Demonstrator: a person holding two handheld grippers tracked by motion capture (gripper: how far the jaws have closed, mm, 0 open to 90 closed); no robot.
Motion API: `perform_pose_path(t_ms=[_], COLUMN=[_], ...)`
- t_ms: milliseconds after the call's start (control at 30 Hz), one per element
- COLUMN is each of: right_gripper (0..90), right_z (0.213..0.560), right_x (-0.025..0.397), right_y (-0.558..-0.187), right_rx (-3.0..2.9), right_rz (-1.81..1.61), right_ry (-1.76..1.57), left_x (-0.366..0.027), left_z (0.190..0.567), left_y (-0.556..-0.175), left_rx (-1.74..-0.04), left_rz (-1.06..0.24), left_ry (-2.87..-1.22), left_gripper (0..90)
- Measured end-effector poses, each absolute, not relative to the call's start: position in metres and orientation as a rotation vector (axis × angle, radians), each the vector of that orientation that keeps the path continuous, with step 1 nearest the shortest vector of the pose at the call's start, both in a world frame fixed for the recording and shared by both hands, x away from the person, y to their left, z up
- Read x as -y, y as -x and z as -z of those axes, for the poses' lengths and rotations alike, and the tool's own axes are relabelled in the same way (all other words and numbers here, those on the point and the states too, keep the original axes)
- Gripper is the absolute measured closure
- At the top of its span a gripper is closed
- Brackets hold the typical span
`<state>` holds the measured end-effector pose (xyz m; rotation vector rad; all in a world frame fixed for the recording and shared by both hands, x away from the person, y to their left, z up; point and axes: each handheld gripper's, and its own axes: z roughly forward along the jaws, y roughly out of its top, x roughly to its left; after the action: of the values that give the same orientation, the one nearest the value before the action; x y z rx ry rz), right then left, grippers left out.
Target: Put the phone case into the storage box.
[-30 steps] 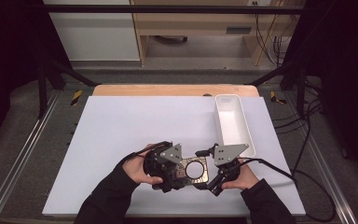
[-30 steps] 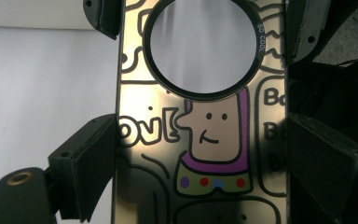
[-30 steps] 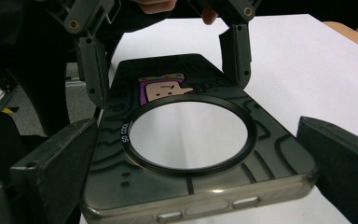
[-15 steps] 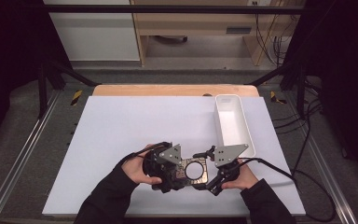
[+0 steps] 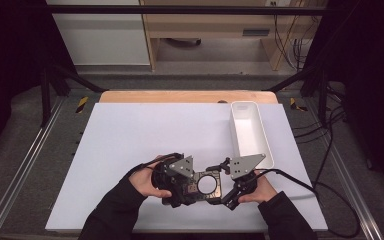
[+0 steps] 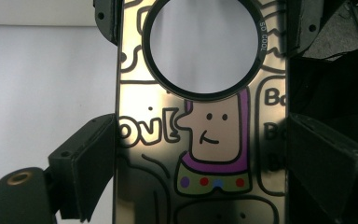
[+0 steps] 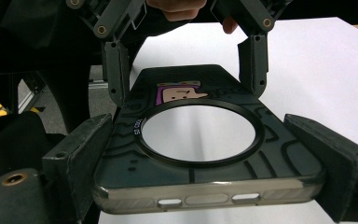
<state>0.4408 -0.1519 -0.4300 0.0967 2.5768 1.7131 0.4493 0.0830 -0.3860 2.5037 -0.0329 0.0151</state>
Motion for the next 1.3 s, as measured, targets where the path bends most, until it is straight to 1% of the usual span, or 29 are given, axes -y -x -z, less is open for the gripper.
perform_pose_path(t_ms=[667, 900, 1033, 1300], right_gripper=[12.4, 12.3, 12.3, 12.3], right_z=[0.429, 0.426, 0.424, 0.413], right_x=[0.153, 0.155, 0.157, 0.166], right_y=[-0.44, -0.441, -0.441, -0.442], right_rx=[-2.582, -2.582, -2.586, -2.589], right_rz=[-1.709, -1.7, -1.689, -1.645], right_ry=[-0.095, -0.116, -0.129, -0.145], left_x=[-0.083, -0.086, -0.091, -0.102], left_z=[0.388, 0.386, 0.385, 0.382], left_y=[-0.449, -0.45, -0.45, -0.448], left_rx=[0.038, 0.009, 0.001, -0.037], left_rz=[-0.027, -0.042, -0.042, -0.088], left_ry=[-2.485, -2.471, -2.469, -2.453], left_gripper=[10.9, 7.0, 6.5, 2.5])
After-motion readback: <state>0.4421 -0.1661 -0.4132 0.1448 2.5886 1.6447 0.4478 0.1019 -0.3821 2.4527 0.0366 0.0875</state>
